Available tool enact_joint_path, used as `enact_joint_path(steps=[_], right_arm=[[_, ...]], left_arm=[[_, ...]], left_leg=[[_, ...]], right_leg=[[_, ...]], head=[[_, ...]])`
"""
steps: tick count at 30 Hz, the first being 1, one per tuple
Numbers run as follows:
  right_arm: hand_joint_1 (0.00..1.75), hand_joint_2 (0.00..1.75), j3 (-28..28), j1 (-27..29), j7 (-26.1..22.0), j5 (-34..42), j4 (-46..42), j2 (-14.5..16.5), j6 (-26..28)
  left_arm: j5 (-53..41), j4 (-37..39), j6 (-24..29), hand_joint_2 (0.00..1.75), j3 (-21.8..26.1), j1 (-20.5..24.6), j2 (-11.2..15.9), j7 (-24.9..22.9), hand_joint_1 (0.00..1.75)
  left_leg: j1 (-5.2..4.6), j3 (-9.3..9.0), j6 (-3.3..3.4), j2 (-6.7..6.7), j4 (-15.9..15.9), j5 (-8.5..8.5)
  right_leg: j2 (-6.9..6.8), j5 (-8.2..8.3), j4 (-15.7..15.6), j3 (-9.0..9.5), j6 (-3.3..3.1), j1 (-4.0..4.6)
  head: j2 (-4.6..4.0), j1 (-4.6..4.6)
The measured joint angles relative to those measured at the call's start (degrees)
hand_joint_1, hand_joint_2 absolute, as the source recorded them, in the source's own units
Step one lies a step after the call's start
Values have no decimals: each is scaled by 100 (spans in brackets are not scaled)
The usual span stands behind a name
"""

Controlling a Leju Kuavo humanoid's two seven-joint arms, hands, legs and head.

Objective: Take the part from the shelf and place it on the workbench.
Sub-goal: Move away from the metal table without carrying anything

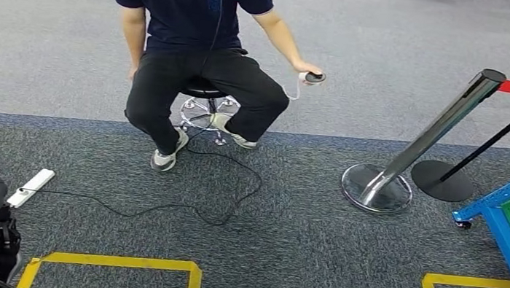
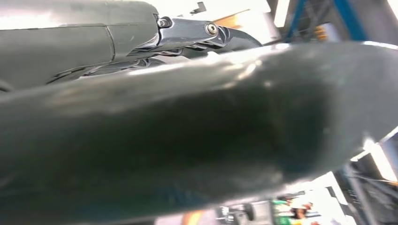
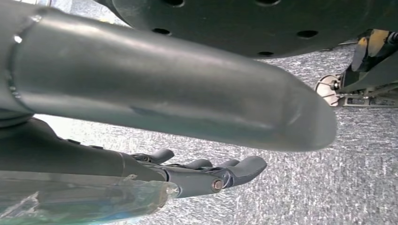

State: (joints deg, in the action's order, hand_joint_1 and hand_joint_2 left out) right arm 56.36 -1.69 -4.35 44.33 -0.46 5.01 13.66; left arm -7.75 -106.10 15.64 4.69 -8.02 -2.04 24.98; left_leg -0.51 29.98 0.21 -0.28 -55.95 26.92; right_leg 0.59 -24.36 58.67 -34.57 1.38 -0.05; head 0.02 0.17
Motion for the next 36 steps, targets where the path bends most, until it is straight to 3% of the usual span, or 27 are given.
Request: enact_joint_path(steps=[4,10,16,22,27,29,31,32,33,34,36], right_arm=[[0,0,62,4,-44,75,0,0,73],[0,0,147,13,-93,245,0,0,86],[0,0,218,20,-106,437,0,0,91],[0,0,200,23,-387,985,0,2,301],[0,0,-118,14,-683,1893,0,8,102],[0,0,-248,9,-729,2098,0,7,32],[0,0,-309,4,-738,2182,1,7,1],[0,0,-329,6,-738,2199,3,7,-4],[0,0,-346,9,-738,2207,5,7,-8],[0,0,-358,12,-735,2206,8,7,-9],[0,0,-363,-1,-725,2186,10,12,-15]], left_arm=[[-56,544,28,0,289,35,-38,-261,0],[103,2130,-317,0,1157,288,-122,-397,0],[-483,3478,-395,0,1823,470,-138,-534,0],[-1444,5322,449,0,2674,657,-46,-212,0],[-2375,7036,1036,0,3157,670,135,-578,0],[-2826,7596,1193,0,3184,662,155,-970,0],[-3120,8021,1215,0,3182,657,158,-1365,0],[-3178,8192,1205,0,3181,654,157,-1485,0],[-3206,8343,1187,0,3180,653,151,-1573,0],[-3225,8472,1150,0,3179,655,139,-1665,0],[-3250,8666,1021,0,3178,660,111,-1914,0]], left_leg=[[-8,-8,1,0,0,0],[-9,-11,2,5,0,0],[-9,-7,2,7,0,0],[-9,-3,3,12,0,4],[0,-105,138,67,181,-76],[44,-198,152,120,320,-136],[52,-233,149,176,336,-117],[56,-252,137,209,335,-98],[65,-277,116,241,333,-76],[83,-312,87,274,327,-47],[110,-383,-2,348,282,44]], right_leg=[[0,2,-4,3,3,-8],[3,2,-5,2,4,-9],[2,2,-5,2,4,-9],[10,0,-5,2,4,-10],[39,13,-68,6,112,-29],[16,-208,351,-206,139,-13],[-2,-515,1103,-590,183,-30],[-9,-574,1362,-730,206,-46],[-20,-527,1419,-767,230,-61],[-46,-381,1241,-680,256,-77],[-212,-40,508,-281,325,-93]], head=[[0,-1],[0,-2],[0,-1],[0,-1],[0,-7],[0,15],[0,31],[0,34],[0,34],[0,35],[0,44]])
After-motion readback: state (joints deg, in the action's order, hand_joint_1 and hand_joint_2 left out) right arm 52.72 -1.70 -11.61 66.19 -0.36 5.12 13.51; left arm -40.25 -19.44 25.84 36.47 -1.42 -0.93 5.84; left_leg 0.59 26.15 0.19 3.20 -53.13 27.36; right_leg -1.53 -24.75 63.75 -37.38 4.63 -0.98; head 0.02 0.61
